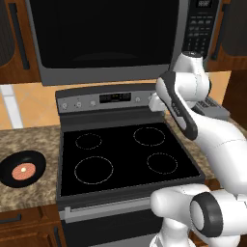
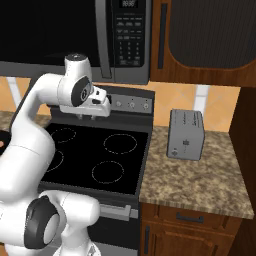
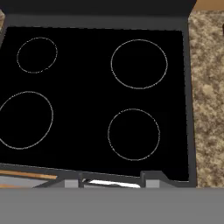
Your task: Open the microwave, place the bowl with waffle inside the microwave, then close the microwave door and turn it on.
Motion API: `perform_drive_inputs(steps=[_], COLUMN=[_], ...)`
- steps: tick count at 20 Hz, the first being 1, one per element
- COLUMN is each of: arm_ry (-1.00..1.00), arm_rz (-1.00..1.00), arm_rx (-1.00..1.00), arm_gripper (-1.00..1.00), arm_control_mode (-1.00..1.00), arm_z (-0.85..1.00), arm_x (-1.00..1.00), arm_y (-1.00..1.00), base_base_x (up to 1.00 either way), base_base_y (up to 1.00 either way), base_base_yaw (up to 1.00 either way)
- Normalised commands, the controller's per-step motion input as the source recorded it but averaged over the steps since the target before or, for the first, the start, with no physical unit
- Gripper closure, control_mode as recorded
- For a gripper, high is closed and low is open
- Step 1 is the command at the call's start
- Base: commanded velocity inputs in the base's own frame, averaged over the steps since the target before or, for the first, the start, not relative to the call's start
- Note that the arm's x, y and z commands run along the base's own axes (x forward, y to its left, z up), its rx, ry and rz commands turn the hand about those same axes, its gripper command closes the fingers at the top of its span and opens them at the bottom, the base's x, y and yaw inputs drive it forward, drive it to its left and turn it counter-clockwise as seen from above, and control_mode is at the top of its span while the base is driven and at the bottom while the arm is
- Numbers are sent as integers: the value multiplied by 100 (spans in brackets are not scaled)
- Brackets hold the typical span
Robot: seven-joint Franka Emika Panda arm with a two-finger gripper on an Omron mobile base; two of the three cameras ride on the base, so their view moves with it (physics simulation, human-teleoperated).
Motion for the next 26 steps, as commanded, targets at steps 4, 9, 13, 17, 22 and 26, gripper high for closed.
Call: perform_drive_inputs(steps=[4, 9, 13, 17, 22, 26], arm_ry=[-16, -65, -66, -37, -9, 0], arm_rz=[-4, -14, -12, -9, -6, 0], arm_rx=[12, 45, 33, 3, -2, -1], arm_gripper=[-100, -100, -100, -100, -100, -100], arm_control_mode=[-100, -100, -100, -100, -100, -100], arm_z=[14, 78, 96, 100, 61, 0], arm_x=[-35, -24, -1, 30, 12, 0], arm_y=[-28, -64, -31, 0, 6, 1], base_base_x=[0, 0, 0, 0, 0, 0], base_base_y=[0, 0, 0, 0, 0, 0], base_base_yaw=[0, 0, 0, 0, 0, 0])
